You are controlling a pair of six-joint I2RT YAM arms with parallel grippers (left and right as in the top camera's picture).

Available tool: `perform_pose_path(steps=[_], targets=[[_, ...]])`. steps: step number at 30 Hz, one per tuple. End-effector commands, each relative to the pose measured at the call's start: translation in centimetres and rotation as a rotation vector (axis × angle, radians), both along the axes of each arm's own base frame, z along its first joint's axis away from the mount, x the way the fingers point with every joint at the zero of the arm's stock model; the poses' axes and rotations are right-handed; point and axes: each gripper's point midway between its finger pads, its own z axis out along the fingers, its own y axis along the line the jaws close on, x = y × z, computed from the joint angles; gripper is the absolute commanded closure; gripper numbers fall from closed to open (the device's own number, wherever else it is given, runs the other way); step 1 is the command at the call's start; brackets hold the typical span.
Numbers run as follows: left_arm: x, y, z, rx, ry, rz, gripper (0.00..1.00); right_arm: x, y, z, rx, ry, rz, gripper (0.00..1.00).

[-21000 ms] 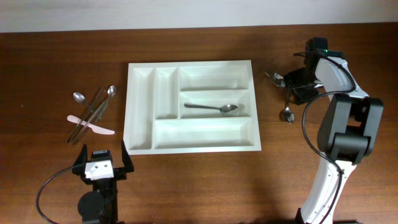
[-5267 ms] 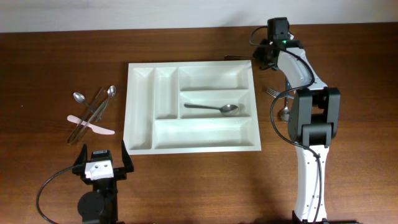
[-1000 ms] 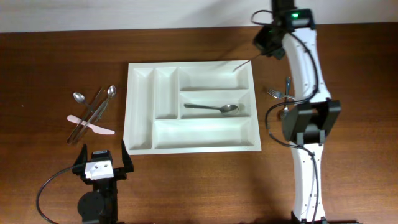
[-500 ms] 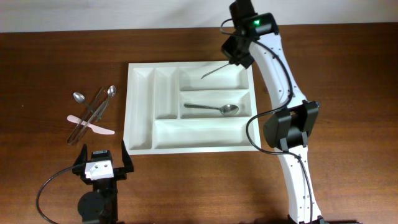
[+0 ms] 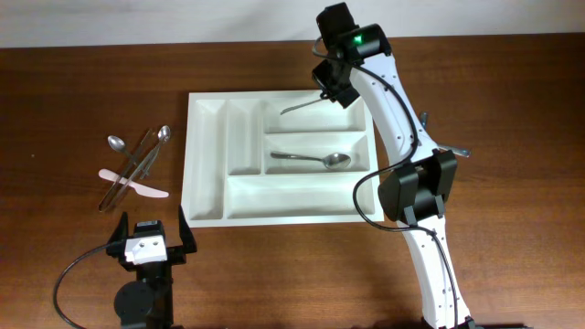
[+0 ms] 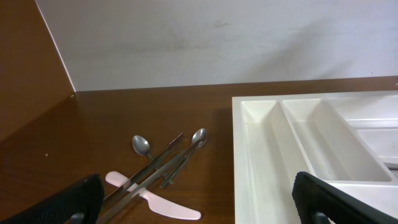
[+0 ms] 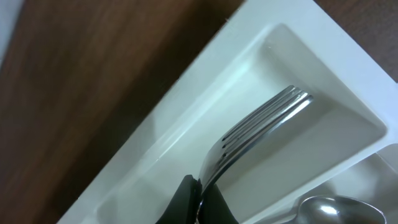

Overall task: Pack container
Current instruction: 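Carry the fork with the right gripper into the tray's upper-right compartment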

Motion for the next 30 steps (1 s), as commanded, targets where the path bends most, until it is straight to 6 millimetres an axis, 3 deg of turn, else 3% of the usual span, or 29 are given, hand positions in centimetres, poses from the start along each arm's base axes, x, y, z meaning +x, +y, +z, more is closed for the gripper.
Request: perform_pose_path(steps=[1,7,12,13,15,16,24,27,30], targets=[[0.0,-0.1,0.0,0.009,-0.001,-0.007,0.01,-0.9,0.1,-1.7,-0.028,0.046,-0.017,0.96],[0.0,-0.1,0.0,0.009,-0.001,-0.006,0.01,-2.0,0.1,-4.0,-0.047,0.108,-0.008,0.96],[0.0,-0.1,0.0,0.009,-0.001,-0.006,0.01,-1.5,0.7,-4.0,-0.037,0.083,0.03,0.96],[0.0,-0.1,0.0,0.009,-0.001,-0.006,0.01,-1.4,0.9,-3.9,-0.031,0.079,0.043,0.92],[0.0,-0.1,0.0,0.009,-0.001,-0.006,0.01,-1.3,1.3,-3.9,-0.016,0.075,0.063,0.66],[0.0,-0.1,0.0,0.009,-0.001,-0.006,0.01,-1.3,1.3,-3.9,-0.014,0.074,0.064,0.62],[0.0,-0.1,0.0,0.009,-0.001,-0.006,0.01,-0.6,2.3,-3.4,0.003,0.033,0.191,0.61],[0.0,-0.1,0.0,0.009,-0.001,-0.006,0.01,-0.1,2.0,-2.7,-0.043,-0.004,0.307,0.51],[0.0,-0.1,0.0,0.009,-0.001,-0.007,0.01,0.4,0.3,-1.2,-0.159,-0.042,0.415,0.4]])
